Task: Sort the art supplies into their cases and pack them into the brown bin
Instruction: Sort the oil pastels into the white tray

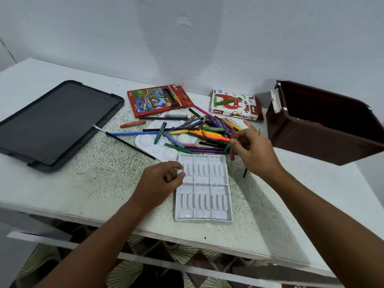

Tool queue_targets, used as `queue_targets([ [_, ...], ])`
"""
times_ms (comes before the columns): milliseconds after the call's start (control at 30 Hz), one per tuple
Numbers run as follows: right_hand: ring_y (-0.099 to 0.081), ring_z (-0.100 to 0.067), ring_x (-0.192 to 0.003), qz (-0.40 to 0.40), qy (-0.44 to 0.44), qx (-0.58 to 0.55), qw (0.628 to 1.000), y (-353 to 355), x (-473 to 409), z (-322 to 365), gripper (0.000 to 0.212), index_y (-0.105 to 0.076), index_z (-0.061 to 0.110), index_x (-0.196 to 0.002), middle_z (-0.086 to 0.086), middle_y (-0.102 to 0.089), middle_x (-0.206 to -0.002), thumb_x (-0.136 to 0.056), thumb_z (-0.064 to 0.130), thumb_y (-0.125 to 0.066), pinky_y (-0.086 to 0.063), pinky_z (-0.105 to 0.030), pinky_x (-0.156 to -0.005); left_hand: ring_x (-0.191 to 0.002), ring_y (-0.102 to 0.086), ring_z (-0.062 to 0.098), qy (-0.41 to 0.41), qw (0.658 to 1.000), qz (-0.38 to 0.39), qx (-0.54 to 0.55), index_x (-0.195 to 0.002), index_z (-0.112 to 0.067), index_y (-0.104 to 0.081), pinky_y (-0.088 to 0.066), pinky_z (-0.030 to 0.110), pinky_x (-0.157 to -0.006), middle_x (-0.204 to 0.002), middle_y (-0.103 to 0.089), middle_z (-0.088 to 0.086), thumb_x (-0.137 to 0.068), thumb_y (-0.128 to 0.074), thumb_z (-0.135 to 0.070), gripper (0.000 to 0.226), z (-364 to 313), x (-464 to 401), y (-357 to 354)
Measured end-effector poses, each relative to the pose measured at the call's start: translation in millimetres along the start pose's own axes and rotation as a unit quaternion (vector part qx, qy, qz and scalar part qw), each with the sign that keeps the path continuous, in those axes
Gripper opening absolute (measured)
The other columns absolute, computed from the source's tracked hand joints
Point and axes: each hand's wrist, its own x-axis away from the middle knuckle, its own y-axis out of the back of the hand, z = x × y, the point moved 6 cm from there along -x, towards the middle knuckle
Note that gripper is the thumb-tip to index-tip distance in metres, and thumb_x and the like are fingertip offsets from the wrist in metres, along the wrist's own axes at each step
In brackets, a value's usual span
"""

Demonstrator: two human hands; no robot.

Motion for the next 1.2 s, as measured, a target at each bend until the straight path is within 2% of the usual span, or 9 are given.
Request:
queue_targets([
  [100,-0.066,-0.018,-0.073,0.069,-0.093,-0.045,0.992,-15,12,1,0.015,-0.064,0.021,-0.103,-0.001,-0.069,-0.082,-0.091,0.029,-0.065,-0.05,-0.033,-0.057,-0.045,-0.047,0.012,0.002,1.0,0.0,-0.001,-0.086,-0.014,-0.07,-0.045,0.02,-0.051,-0.054,-0.053,-0.001,-0.075,-0.078,-0.007,0.016,0,0,0],
  [167,-0.066,-0.02,-0.072,0.091,-0.109,-0.025,0.99,-22,19,0,0.017,-0.062,0.025,-0.106,-0.001,-0.069,-0.081,-0.091,0.031,-0.065,-0.047,-0.029,-0.052,-0.046,-0.048,0.012,0.003,1.0,0.003,-0.001,-0.086,-0.015,-0.07,-0.044,0.018,-0.051,-0.054,-0.052,-0.003,-0.075,-0.079,-0.008,0.016,0,0,1],
  [267,-0.06,-0.014,-0.063,0.096,-0.11,0.01,0.989,-24,27,0,0.018,-0.06,0.027,-0.109,0.004,-0.066,-0.073,-0.092,0.034,-0.063,-0.041,-0.022,-0.045,-0.046,-0.049,0.013,0.005,1.0,0.006,0.001,-0.087,-0.016,-0.07,-0.046,0.022,-0.051,-0.055,-0.053,-0.002,-0.075,-0.078,-0.008,0.016,-1,1,1],
  [400,-0.061,-0.014,-0.065,0.103,-0.093,0.042,0.989,-27,33,2,0.026,-0.061,0.027,-0.117,0.005,-0.065,-0.083,-0.092,0.036,-0.062,-0.052,-0.033,-0.055,-0.047,-0.05,0.016,0.011,1.0,0.005,0.003,-0.087,-0.017,-0.069,-0.046,0.026,-0.052,-0.057,-0.055,0.0,-0.076,-0.078,-0.009,0.016,0,1,0],
  [600,-0.062,-0.015,-0.076,0.135,-0.119,0.014,0.984,-26,37,-4,0.039,-0.056,0.031,-0.122,0.011,-0.062,-0.091,-0.086,0.031,-0.071,-0.052,-0.034,-0.063,-0.047,-0.049,0.015,0.014,1.0,0.006,0.006,-0.088,-0.018,-0.069,-0.045,0.023,-0.051,-0.058,-0.054,0.0,-0.077,-0.077,-0.01,0.016,1,1,0],
  [800,-0.058,-0.006,-0.067,0.142,-0.142,-0.009,0.98,-37,39,-11,0.039,-0.055,0.029,-0.121,0.012,-0.059,-0.084,-0.086,0.023,-0.072,-0.04,-0.022,-0.051,-0.049,-0.049,0.016,0.016,1.0,0.014,0.012,-0.089,-0.018,-0.069,-0.044,0.024,-0.051,-0.059,-0.054,0.0,-0.077,-0.077,-0.011,0.016,1,1,0],
  [933,-0.059,-0.012,-0.07,0.15,-0.149,-0.014,0.977,-38,39,-12,0.04,-0.053,0.031,-0.119,0.008,-0.06,-0.09,-0.085,0.025,-0.073,-0.041,-0.026,-0.051,-0.049,-0.049,0.018,0.016,1.0,0.016,0.011,-0.089,-0.017,-0.069,-0.046,0.028,-0.05,-0.059,-0.055,0.001,-0.078,-0.077,-0.011,0.015,0,1,0],
  [1067,-0.06,-0.014,-0.077,0.117,-0.111,0.002,0.987,-24,19,-9,0.027,-0.057,0.031,-0.116,0.005,-0.063,-0.098,-0.091,0.024,-0.066,-0.042,-0.024,-0.057,-0.049,-0.049,0.019,0.019,1.0,0.016,0.02,-0.089,-0.016,-0.069,-0.046,0.029,-0.049,-0.06,-0.055,0.002,-0.078,-0.077,-0.011,0.014,0,1,0],
  [1200,-0.055,-0.029,-0.106,0.078,0.001,0.192,0.978,-19,-15,-13,0.039,-0.058,0.025,-0.128,-0.007,-0.055,-0.118,-0.093,0.008,-0.057,-0.048,-0.036,-0.081,-0.049,-0.049,0.019,0.024,0.999,0.018,0.029,-0.089,-0.015,-0.069,-0.045,0.027,-0.05,-0.061,-0.056,0.004,-0.078,-0.077,-0.011,0.013,-1,0,0],
])
